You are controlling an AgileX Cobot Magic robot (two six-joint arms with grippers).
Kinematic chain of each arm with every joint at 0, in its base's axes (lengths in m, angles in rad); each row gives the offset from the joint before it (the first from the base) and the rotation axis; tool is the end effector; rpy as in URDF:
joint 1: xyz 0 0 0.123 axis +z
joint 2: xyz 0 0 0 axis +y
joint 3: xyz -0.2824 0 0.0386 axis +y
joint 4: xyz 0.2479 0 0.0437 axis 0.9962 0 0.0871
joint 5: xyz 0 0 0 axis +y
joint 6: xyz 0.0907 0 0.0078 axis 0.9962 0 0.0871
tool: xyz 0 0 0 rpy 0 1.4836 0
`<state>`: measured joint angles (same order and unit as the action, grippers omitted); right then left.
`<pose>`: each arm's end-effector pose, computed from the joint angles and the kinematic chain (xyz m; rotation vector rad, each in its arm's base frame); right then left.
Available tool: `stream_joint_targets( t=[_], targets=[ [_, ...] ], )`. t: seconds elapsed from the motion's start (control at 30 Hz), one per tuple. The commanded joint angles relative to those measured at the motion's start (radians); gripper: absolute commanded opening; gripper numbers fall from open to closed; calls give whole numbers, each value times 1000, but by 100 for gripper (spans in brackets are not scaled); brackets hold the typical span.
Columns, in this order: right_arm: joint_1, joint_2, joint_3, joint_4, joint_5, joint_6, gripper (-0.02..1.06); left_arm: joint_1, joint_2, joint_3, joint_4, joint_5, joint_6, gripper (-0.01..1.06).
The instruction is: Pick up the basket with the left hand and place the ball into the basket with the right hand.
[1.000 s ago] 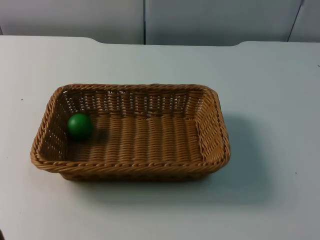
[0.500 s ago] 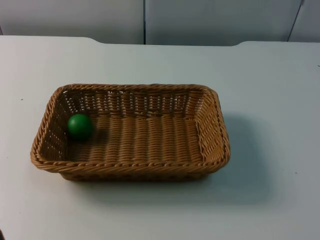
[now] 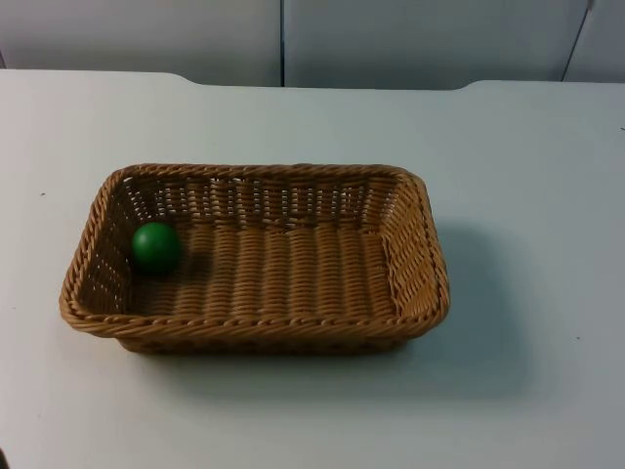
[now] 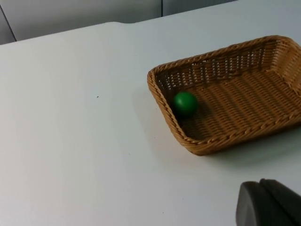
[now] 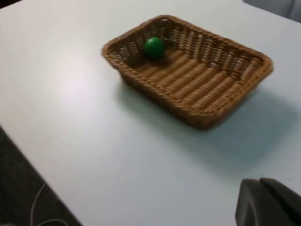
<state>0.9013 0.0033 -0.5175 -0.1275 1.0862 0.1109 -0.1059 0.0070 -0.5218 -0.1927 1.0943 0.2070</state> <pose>0.0032 -0.0125 0.2805 -0.7935 1.9258 0.4738 -0.0101 -0.0145 0.2818 0.3340 2.0246 -0.1683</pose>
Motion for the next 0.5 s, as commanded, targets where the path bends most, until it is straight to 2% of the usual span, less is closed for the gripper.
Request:
stream_joint_targets(
  t=[0.0, 0.13, 0.17, 0.2, 0.23, 0.27, 0.37, 0.4, 0.47],
  targets=[
    [-107, -3, 6, -3, -8, -6, 0, -8, -7, 6, 1, -9, 2, 0],
    [-346, -3, 6, -2, -8, -6, 0, -8, -7, 6, 1, -9, 2, 0],
    [-346, -3, 6, -2, -8, -6, 0, -8, -7, 6, 1, -9, 2, 0],
    [-401, -3, 6, -2, -8, -6, 0, -8, -7, 6, 1, -9, 2, 0],
    [-495, -3, 6, -2, -8, -6, 0, -8, -7, 6, 1, -9, 2, 0],
    [-495, -3, 6, -2, -8, -6, 0, -8, -7, 6, 1, -9, 2, 0],
    [-650, -3, 6, -2, -8, -6, 0, -8, -7, 6, 1, -9, 2, 0],
    [-650, -3, 6, -2, -8, -6, 0, -8, -7, 6, 1, -9, 2, 0],
    [-744, -3, 6, -2, -8, -6, 0, -8, -7, 6, 1, -9, 2, 0]
  ],
)
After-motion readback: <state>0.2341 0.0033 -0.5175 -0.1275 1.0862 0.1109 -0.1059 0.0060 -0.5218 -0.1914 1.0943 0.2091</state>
